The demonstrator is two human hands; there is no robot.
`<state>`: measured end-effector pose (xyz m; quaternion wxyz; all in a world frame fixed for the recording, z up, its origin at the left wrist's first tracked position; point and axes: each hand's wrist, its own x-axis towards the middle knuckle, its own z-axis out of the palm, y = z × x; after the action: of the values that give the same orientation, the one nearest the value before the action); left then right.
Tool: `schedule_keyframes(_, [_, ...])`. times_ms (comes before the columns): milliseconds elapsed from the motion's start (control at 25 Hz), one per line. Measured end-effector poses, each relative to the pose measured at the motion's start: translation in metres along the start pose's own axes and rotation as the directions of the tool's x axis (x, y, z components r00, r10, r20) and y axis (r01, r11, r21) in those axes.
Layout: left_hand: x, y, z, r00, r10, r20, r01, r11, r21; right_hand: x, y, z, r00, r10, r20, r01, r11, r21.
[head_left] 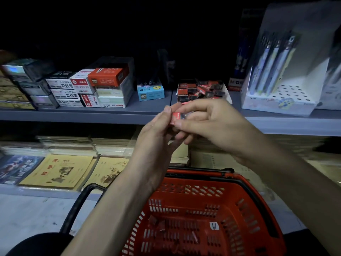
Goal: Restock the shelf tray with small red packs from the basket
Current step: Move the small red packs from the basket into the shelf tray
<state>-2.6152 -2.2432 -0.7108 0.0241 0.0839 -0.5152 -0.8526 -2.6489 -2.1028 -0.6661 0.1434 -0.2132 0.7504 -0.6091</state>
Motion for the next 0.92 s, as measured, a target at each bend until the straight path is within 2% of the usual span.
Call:
schedule_keyframes(80, [-0.001, 0.001, 0.001, 1.0, -0.023, 0.001, 0.023, 0.999, -0.04, 0.005, 0.001, -0.001, 0.995, -0.014, -0.101, 0.021, 0.998, 0.066])
schedule_keyframes(120, [-0.001, 0.002, 0.001, 0.999, -0.037, -0.009, 0.036, 0.998, -0.061, 0.01, 0.001, -0.006, 0.98, -0.047, -0.192, 0.054, 0.998, 0.028])
schedule_keyframes(200, [0.0, 0.004, -0.003, 0.998, -0.045, -0.041, 0.042, 0.997, -0.064, 0.025, 0.003, -0.022, 0.882, -0.249, -0.401, 0.141, 0.949, -0.281])
schedule_keyframes(240, [0.001, 0.004, -0.006, 0.998, -0.039, -0.058, 0.036, 0.998, -0.044, 0.032, 0.005, -0.031, 0.807, -0.389, -0.444, 0.149, 0.862, -0.484])
schedule_keyframes(280, [0.001, 0.005, -0.008, 0.997, -0.029, -0.066, 0.028, 0.999, -0.021, 0.039, 0.008, -0.037, 0.752, -0.507, -0.422, 0.138, 0.746, -0.652])
schedule_keyframes(320, [0.001, 0.006, -0.009, 0.997, -0.022, -0.067, 0.022, 1.0, 0.001, 0.045, 0.012, -0.041, 0.739, -0.569, -0.361, 0.114, 0.633, -0.766])
schedule_keyframes(360, [0.0, 0.005, -0.009, 0.998, -0.017, -0.064, 0.018, 1.0, 0.019, 0.052, 0.016, -0.044, 0.767, -0.573, -0.289, 0.085, 0.537, -0.839])
schedule_keyframes(440, [-0.002, 0.003, -0.01, 0.999, 0.002, -0.05, 0.001, 0.997, 0.071, 0.06, 0.026, -0.048, 0.861, -0.484, -0.157, 0.041, 0.373, -0.927])
schedule_keyframes(520, [-0.005, 0.0, -0.011, 0.997, 0.052, -0.053, -0.042, 0.983, 0.181, 0.057, 0.033, -0.052, 0.916, -0.398, -0.055, 0.058, 0.267, -0.962])
schedule_keyframes(600, [-0.008, -0.004, -0.013, 0.99, 0.133, -0.05, -0.107, 0.932, 0.345, 0.042, 0.035, -0.057, 0.912, -0.409, -0.016, 0.099, 0.259, -0.961])
schedule_keyframes(680, [-0.011, -0.012, -0.018, 0.972, 0.236, 0.002, -0.201, 0.822, 0.533, 0.02, 0.034, -0.056, 0.89, -0.453, -0.046, 0.116, 0.323, -0.939])
schedule_keyframes(720, [-0.013, -0.016, -0.021, 0.958, 0.282, 0.049, -0.248, 0.734, 0.633, 0.009, 0.032, -0.053, 0.886, -0.46, -0.058, 0.123, 0.353, -0.927])
schedule_keyframes(800, [-0.018, -0.024, -0.03, 0.922, 0.352, 0.16, -0.33, 0.5, 0.801, -0.013, 0.03, -0.041, 0.895, -0.444, -0.03, 0.158, 0.38, -0.911])
schedule_keyframes(920, [-0.03, -0.03, -0.046, 0.878, 0.362, 0.312, -0.392, 0.173, 0.903, -0.044, 0.039, -0.025, 0.886, -0.461, 0.051, 0.237, 0.354, -0.905])
